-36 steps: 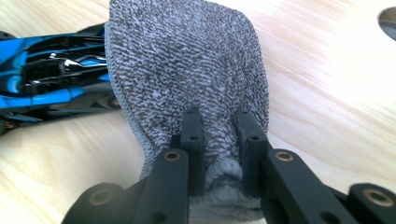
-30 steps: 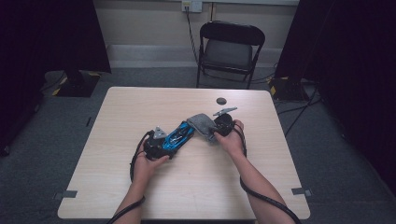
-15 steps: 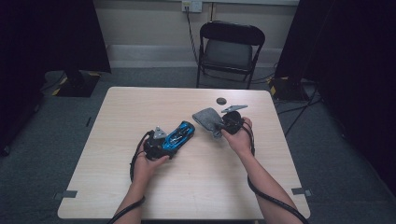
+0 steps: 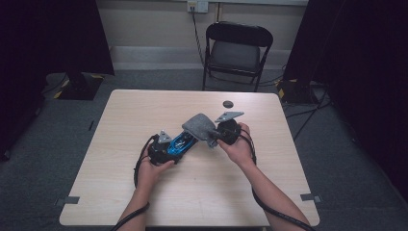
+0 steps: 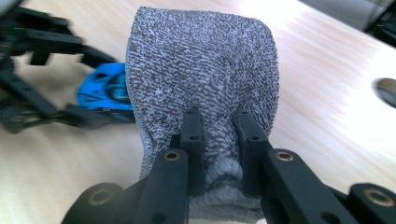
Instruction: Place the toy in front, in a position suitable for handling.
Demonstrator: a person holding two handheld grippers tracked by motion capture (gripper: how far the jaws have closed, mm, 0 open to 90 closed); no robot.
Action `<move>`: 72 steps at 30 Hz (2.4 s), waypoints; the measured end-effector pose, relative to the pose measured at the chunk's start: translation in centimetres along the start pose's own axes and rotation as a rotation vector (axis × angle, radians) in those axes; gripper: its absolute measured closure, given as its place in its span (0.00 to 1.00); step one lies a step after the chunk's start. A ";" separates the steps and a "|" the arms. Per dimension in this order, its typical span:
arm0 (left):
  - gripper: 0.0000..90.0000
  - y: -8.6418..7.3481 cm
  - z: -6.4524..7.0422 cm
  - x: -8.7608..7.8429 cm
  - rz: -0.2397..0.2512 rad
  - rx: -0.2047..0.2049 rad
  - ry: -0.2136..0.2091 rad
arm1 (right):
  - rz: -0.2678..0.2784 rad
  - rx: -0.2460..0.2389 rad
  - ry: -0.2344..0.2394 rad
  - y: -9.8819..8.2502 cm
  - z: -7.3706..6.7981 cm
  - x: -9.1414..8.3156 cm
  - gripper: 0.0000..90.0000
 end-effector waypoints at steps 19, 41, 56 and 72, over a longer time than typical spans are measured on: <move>0.29 0.0 0.0 0.0 -0.001 0.000 0.000 | -0.101 -0.126 0.111 -0.8 -6.2 4.5 0.85; 0.29 0.0 0.0 0.0 0.001 0.000 0.000 | -0.131 -0.103 0.113 -1.1 -5.0 5.7 0.85; 0.29 0.0 0.0 0.0 0.001 0.000 0.000 | -0.135 -0.093 0.101 -0.9 -4.1 5.7 0.85; 0.29 0.0 0.0 0.0 0.000 0.000 0.000 | -0.126 -0.050 0.071 0.3 -3.2 5.8 0.85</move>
Point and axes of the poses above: each handheld gripper's, and its own axes: x roughly forward along the jaws, y roughly out of its top, z roughly to its right, the point moved 5 cm from there along x, roughly forward along the jaws, and after that the axes turned 11 degrees about -z, right-handed, at the moved point
